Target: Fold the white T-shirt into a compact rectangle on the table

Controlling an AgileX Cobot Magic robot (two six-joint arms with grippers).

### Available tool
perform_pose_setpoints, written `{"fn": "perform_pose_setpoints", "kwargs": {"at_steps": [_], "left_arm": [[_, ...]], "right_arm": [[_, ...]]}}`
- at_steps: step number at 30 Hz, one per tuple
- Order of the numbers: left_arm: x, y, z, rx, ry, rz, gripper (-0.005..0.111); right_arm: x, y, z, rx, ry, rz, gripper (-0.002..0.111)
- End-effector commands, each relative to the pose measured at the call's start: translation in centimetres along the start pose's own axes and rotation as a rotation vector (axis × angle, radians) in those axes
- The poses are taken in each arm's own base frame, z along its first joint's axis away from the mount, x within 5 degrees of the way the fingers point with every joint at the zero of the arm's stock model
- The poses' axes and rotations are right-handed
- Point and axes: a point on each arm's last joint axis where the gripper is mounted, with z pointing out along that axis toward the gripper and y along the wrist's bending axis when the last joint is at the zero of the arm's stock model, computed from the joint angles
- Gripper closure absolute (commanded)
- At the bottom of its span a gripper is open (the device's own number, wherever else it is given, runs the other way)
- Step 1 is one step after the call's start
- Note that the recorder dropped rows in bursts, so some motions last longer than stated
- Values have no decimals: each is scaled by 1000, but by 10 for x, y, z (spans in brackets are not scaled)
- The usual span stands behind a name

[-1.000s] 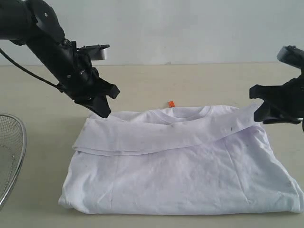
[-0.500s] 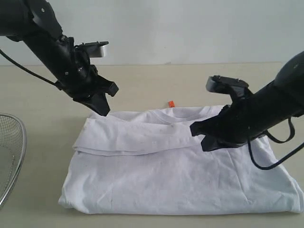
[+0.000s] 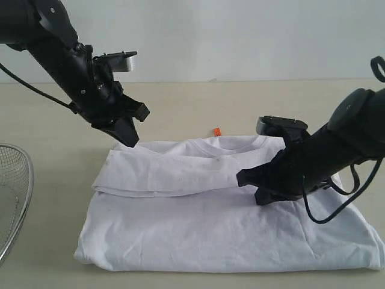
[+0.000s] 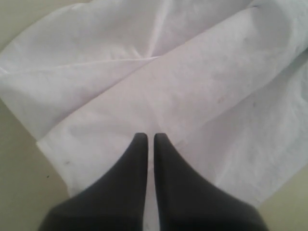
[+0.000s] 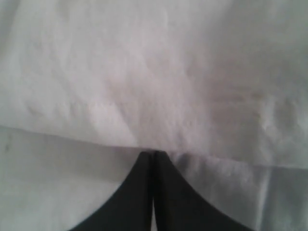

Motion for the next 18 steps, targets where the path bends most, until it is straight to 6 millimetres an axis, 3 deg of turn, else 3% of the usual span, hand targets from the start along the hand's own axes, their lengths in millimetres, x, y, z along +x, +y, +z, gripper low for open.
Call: {"fn": "perform_pose_setpoints", "kwargs": {"at_steps": [1,8,18], "left_arm": [[-1,-1,-5,5,-9,-8,102],[-1,-1,-5,5,-9,-8,102],[3,-4,-6,25,36,-7,102]], "right_arm": [[-4,-4,4,24,-45,47,108],[-33,5,-5,-3,-132,55,108],[-98,24,-38,-46,-347,32,108]]}}
